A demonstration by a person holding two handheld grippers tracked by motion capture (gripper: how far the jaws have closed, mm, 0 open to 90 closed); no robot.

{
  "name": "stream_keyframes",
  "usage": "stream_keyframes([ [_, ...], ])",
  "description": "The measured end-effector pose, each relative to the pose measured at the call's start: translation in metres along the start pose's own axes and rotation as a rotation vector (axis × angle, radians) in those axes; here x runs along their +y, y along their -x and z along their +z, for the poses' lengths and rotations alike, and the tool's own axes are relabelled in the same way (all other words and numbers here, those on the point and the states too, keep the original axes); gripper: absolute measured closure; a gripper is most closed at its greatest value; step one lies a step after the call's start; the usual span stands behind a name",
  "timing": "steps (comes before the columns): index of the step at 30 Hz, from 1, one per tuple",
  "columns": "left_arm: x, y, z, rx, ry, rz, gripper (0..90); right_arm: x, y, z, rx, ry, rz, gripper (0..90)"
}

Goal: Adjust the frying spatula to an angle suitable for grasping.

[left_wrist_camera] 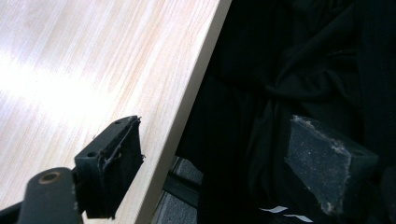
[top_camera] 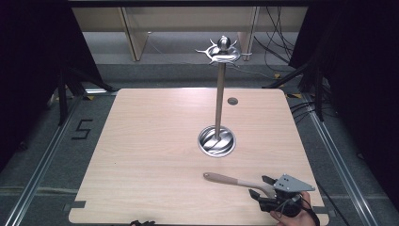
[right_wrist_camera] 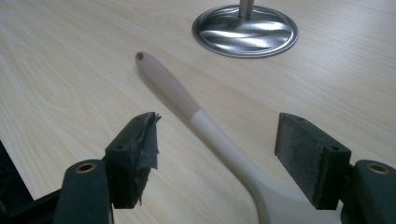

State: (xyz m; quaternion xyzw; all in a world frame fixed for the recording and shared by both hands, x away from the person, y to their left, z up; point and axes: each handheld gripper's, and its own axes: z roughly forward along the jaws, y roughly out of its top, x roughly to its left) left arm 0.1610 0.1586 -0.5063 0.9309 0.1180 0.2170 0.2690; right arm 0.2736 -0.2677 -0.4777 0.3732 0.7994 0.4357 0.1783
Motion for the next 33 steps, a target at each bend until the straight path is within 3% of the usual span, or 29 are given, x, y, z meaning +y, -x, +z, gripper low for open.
stream_keyframes([
  [16, 0.000, 0.000, 0.000, 0.019, 0.003, -0.007, 17.4, 0.007, 0.001, 0.004, 0.010, -0.009, -0.028, 31.2],
  [17, 0.000, -0.001, 0.001, -0.004, -0.006, -0.004, 17.4, 0.010, 0.002, 0.005, 0.009, -0.021, -0.044, 31.2],
  [20, 0.000, -0.001, 0.001, -0.004, -0.010, -0.005, 17.4, 0.012, 0.000, 0.006, 0.006, -0.031, -0.029, 31.2],
  [22, 0.000, -0.001, 0.001, -0.003, -0.010, -0.004, 17.4, 0.015, 0.000, 0.011, 0.035, -0.051, -0.037, 30.7],
  [25, 0.000, 0.000, 0.001, 0.002, -0.003, -0.005, 17.4, 0.019, 0.002, 0.014, 0.037, -0.059, -0.075, 29.4],
  [33, 0.000, 0.000, 0.001, 0.011, 0.003, -0.010, 17.4, 0.027, 0.000, 0.023, 0.077, -0.114, -0.108, 26.1],
])
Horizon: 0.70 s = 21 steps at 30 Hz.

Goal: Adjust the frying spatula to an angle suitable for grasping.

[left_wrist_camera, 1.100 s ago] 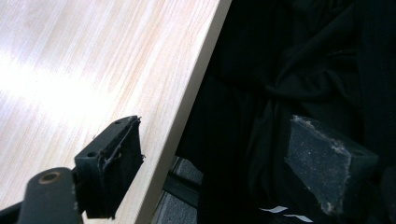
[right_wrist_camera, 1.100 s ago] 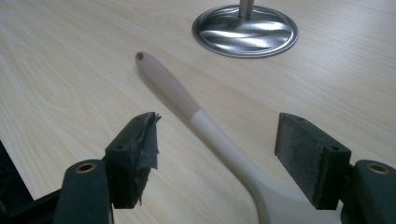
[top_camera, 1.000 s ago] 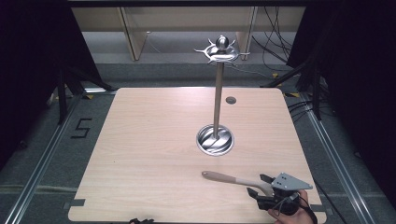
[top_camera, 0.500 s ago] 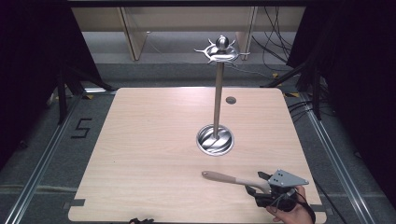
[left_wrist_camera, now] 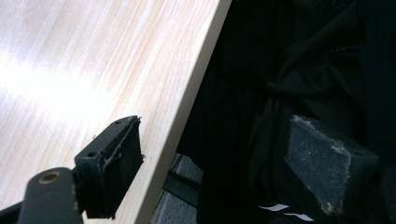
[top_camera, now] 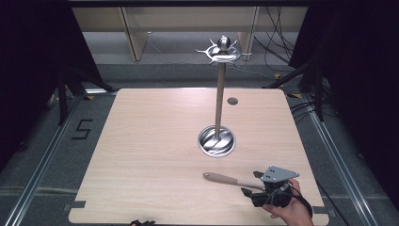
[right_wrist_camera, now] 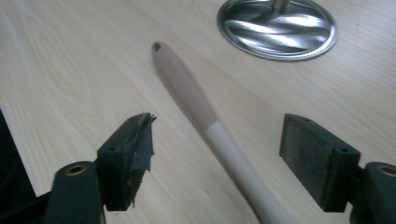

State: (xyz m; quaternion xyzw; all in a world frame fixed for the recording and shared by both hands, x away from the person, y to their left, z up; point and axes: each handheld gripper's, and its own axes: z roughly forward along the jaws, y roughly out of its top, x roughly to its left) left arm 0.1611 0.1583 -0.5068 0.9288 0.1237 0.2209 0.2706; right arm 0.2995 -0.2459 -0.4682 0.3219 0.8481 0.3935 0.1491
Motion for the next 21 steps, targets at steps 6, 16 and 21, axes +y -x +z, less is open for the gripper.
stream_keyframes([
  [6, 0.000, -0.001, 0.000, -0.014, -0.010, 0.003, 17.4, 0.010, -0.002, 0.013, 0.025, -0.096, -0.034, 25.5],
  [16, 0.000, -0.001, 0.000, -0.016, -0.010, 0.004, 17.4, 0.027, -0.003, 0.041, 0.033, -0.222, -0.074, 35.0],
  [21, 0.000, -0.001, 0.000, -0.009, -0.001, 0.002, 17.4, 0.034, -0.003, 0.054, 0.048, -0.272, -0.090, 40.1],
])
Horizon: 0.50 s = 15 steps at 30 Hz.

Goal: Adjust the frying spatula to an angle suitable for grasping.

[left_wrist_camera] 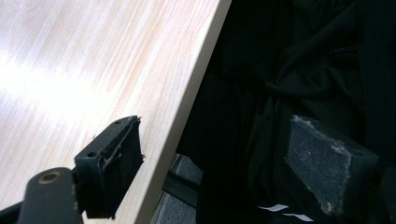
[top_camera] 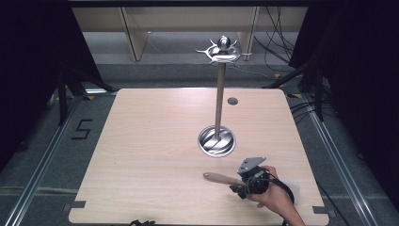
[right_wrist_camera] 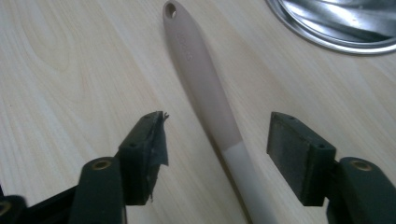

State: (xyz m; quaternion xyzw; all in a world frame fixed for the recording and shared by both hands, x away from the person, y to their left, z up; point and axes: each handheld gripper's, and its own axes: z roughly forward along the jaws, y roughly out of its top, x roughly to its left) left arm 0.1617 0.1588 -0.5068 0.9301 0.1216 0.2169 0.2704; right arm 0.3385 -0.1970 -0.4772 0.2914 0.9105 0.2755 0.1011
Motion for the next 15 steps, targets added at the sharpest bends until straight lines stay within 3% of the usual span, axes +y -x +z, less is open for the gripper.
stream_keyframes([
  [2, 0.000, 0.000, 0.000, 0.001, 0.000, 0.002, 17.4, 0.006, 0.003, 0.005, 0.032, -0.039, -0.041, 43.8],
  [7, 0.000, 0.000, 0.000, -0.002, -0.001, 0.003, 17.4, 0.012, 0.005, 0.008, 0.050, -0.075, -0.018, 47.6],
  [9, 0.000, 0.000, 0.000, 0.000, 0.000, 0.001, 17.4, 0.016, 0.008, 0.010, 0.047, -0.081, -0.064, 48.6],
  [10, 0.000, 0.000, 0.000, 0.000, 0.000, 0.000, 17.4, 0.018, 0.006, 0.012, 0.054, -0.097, -0.039, 50.3],
  [15, 0.000, 0.000, 0.000, 0.002, -0.001, 0.001, 17.4, 0.021, 0.009, 0.017, 0.073, -0.115, -0.059, 53.0],
])
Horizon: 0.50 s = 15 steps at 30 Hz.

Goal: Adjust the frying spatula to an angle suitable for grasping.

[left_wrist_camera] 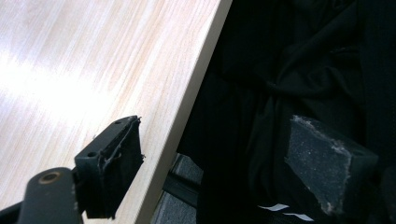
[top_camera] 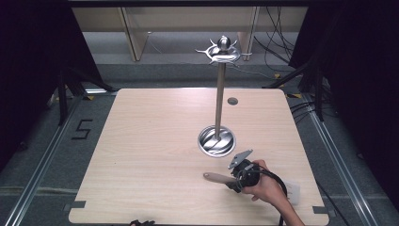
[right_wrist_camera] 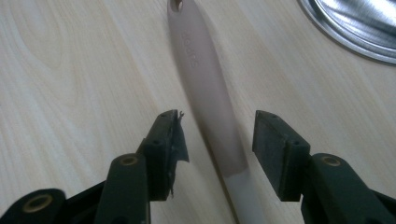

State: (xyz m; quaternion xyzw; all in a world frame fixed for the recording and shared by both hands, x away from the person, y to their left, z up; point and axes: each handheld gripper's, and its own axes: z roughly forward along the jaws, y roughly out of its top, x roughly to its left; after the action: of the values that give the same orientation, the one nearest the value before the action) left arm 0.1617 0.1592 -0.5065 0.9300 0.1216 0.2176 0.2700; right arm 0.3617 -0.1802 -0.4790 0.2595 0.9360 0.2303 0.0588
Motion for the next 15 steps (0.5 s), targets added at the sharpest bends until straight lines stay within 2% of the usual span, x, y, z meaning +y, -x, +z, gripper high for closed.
stream_keyframes([
  [1, 0.0001, -0.0002, -0.0002, 0.000, -0.002, 0.003, 17.4, 0.0004, -0.0006, 0.0000, -0.001, -0.023, 0.028, 53.5],
  [2, 0.0001, 0.0002, -0.0003, 0.003, -0.001, 0.001, 17.4, 0.0008, 0.0010, 0.0022, 0.005, -0.010, -0.010, 54.0],
  [4, 0.0001, 0.0001, 0.0002, -0.003, 0.000, 0.002, 17.4, 0.0016, 0.0007, 0.0035, 0.009, -0.031, -0.007, 55.6],
  [5, 0.0001, 0.0002, 0.0003, -0.002, 0.000, 0.001, 17.4, 0.0021, 0.0010, 0.0044, -0.003, -0.038, -0.033, 57.2],
  [10, 0.0002, 0.0006, -0.0008, 0.013, -0.001, 0.000, 17.4, 0.0034, 0.0025, 0.0061, 0.010, -0.061, -0.036, 59.1],
  [14, 0.0001, 0.0007, -0.0007, 0.013, -0.001, 0.001, 17.4, 0.0029, 0.0041, 0.0064, 0.007, -0.091, -0.017, 61.4],
  [15, 0.0001, 0.0005, -0.0007, 0.013, 0.000, 0.001, 17.4, 0.0028, 0.0048, 0.0063, 0.005, -0.096, -0.030, 61.8],
])
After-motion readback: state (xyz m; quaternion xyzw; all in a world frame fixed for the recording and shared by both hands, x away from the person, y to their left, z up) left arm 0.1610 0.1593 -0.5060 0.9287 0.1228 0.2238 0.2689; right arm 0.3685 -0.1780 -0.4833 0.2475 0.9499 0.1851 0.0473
